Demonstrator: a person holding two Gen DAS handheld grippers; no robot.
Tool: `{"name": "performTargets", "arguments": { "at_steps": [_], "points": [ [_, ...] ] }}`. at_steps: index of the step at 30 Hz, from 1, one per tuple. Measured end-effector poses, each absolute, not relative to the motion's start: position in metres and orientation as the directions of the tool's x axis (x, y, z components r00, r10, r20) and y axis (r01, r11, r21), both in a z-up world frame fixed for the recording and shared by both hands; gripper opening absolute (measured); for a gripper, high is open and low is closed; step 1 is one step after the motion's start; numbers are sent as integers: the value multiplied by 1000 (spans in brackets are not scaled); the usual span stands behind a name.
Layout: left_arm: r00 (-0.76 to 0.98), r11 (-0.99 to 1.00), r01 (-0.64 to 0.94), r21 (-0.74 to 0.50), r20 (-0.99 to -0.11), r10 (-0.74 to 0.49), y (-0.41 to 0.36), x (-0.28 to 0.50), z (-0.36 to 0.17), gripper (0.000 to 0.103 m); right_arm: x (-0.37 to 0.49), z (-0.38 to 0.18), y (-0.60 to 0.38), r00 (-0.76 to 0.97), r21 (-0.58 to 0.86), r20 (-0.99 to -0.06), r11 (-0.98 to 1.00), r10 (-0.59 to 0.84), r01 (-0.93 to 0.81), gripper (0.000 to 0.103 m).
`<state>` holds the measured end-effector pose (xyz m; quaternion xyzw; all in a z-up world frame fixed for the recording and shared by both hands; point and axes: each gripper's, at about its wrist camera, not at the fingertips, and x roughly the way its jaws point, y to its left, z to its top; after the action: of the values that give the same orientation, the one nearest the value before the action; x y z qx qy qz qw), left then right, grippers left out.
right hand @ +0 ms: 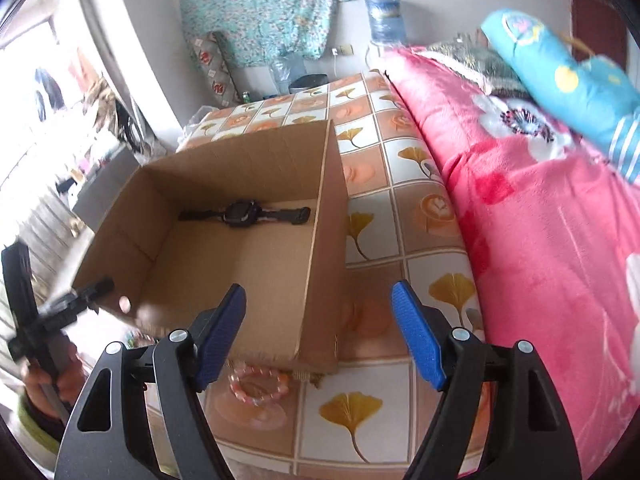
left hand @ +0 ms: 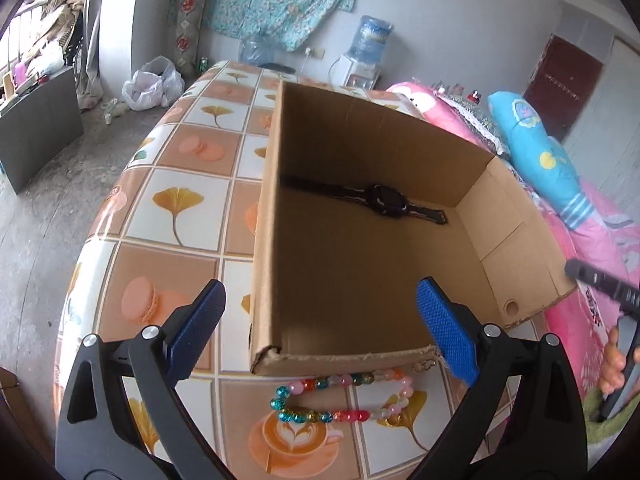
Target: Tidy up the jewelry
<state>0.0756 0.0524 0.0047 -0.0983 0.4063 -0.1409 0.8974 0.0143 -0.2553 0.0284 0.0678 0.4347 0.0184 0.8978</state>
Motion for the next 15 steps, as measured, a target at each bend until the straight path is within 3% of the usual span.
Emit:
{"name": "performTargets", "arguments": {
  "at_steps": [3,8,15],
  "points": [
    [591,926,166,-340,-718,-369,49,86,-3,93,21,19,-250,595,155,-796,987,107,31,74],
    [556,915,146,-377,-734,-391,50,94,-6,93,40,1,-253,538,338,-800,940,265,39,74],
    [516,862,125,-492,-710,-480,62,109,-7,93,49,-1,-251,537,343,-803,937,259,62,74]
  ]
}}
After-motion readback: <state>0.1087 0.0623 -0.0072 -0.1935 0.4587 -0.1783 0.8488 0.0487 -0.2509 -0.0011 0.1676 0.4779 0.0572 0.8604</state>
